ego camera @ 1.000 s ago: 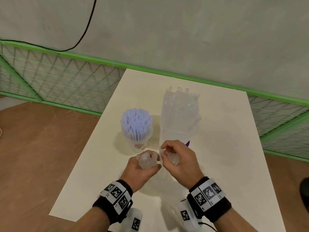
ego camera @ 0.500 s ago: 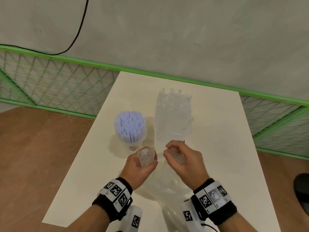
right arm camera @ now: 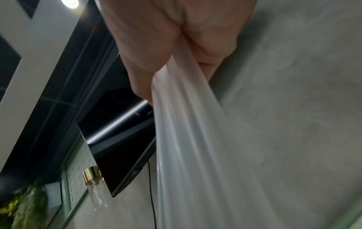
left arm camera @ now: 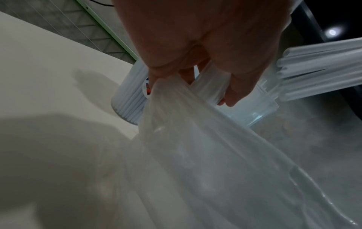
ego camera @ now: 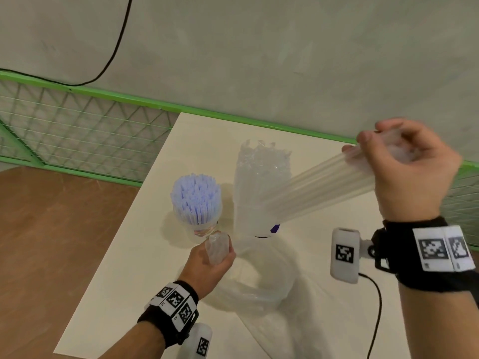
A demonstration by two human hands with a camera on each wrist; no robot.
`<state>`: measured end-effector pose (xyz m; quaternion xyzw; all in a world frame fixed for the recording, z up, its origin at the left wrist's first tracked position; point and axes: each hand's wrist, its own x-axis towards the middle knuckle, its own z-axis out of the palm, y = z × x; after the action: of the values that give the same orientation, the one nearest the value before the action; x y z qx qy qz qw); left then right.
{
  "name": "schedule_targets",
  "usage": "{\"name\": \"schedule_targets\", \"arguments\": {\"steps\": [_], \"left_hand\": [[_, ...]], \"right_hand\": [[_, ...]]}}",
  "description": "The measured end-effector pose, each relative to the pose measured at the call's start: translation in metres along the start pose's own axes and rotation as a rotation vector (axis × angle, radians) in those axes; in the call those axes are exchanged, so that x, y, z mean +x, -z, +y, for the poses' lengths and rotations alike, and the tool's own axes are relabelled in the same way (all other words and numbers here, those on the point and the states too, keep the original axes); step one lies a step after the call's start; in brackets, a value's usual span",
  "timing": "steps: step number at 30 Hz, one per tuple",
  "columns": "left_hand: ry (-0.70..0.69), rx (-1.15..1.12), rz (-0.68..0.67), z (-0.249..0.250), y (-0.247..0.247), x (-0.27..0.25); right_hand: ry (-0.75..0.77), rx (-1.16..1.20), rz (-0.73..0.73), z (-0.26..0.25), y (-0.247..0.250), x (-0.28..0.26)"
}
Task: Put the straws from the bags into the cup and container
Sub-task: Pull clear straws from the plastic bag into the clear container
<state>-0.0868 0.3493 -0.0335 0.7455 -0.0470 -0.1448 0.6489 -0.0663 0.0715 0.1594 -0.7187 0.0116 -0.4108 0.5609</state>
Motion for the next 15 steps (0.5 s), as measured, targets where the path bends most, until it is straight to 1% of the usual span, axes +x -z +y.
{"name": "schedule_targets", "arguments": {"steps": [2, 6, 10, 13, 15], "left_hand": [[-0.022, 0.009, -0.017, -0.002, 0.001, 0.000], [-0.016, 0.015, -0.005, -0.007, 0.002, 0.000], [-0.005, 0.021, 0.006, -0.013, 0.001, 0.000], [0.014, 0.050, -0.007, -0.015, 0.001, 0.000], [0.005, 0.056, -0.017, -0.016, 0.001, 0.000]], "right_hand": [[0.023, -0.062, -0.016, 0.005, -0.004, 0.015], [0.019, -0.055, -0.087, 0.006, -0.020, 0.030], [0.039, -0.117, -0.238, 0.020, -0.041, 0.026], [0.046, -0.162, -0.383, 0.038, -0.052, 0.023], [0.125, -0.301, -0.470, 0.049, -0.060, 0.017]]}}
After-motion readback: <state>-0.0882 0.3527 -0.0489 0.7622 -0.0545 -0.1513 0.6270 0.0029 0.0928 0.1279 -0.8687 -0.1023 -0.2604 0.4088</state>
